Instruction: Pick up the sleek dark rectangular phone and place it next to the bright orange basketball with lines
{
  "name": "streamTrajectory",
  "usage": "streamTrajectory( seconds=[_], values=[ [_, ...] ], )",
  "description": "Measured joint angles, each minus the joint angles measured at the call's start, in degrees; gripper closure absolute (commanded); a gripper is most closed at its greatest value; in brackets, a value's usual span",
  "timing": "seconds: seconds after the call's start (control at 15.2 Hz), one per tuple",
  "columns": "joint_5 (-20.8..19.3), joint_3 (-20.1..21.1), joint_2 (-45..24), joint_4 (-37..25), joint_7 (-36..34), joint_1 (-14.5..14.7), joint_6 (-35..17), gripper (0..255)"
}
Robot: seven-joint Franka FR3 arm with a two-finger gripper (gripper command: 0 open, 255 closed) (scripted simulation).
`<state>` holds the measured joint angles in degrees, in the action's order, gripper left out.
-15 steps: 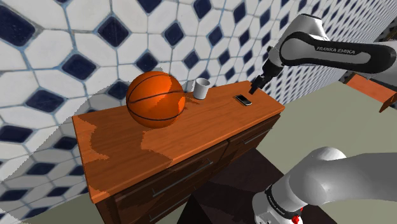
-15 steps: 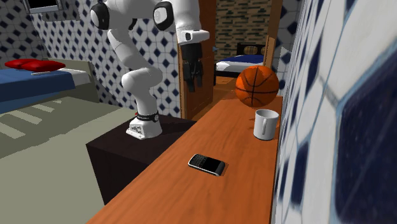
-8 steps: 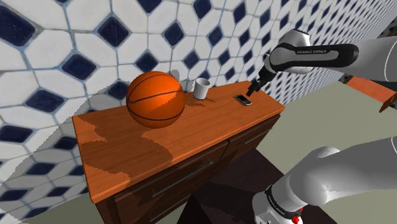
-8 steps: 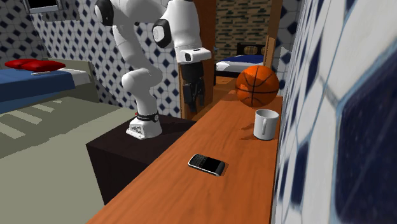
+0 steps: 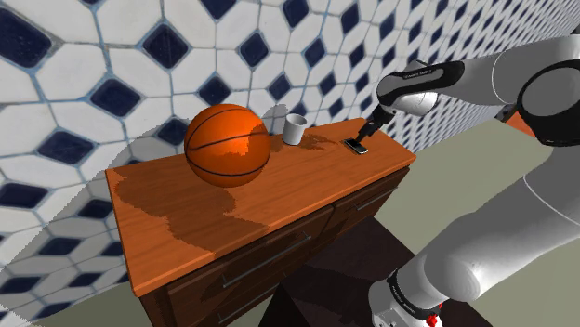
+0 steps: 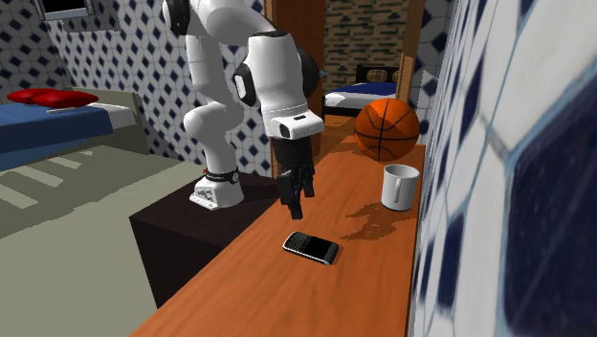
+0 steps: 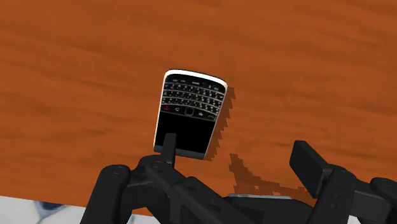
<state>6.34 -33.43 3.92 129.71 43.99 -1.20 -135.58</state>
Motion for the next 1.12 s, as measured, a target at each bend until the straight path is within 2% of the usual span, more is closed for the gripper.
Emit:
streamTrajectory(
  seconds=[0.2,0.4,0.73,1.12],
  values=[
    [8.2,-1.3,-8.0,-4.3,7.4,-0.7,-1.7,0],
    [11.9,-0.9,-11.2,-5.0,10.5,-1.4,-3.2,0],
    [16.1,0.2,-15.1,-5.4,13.5,-2.3,-5.5,0],
    [16.6,0.4,-15.6,-5.4,13.8,-2.3,-6.0,0]
  ],
)
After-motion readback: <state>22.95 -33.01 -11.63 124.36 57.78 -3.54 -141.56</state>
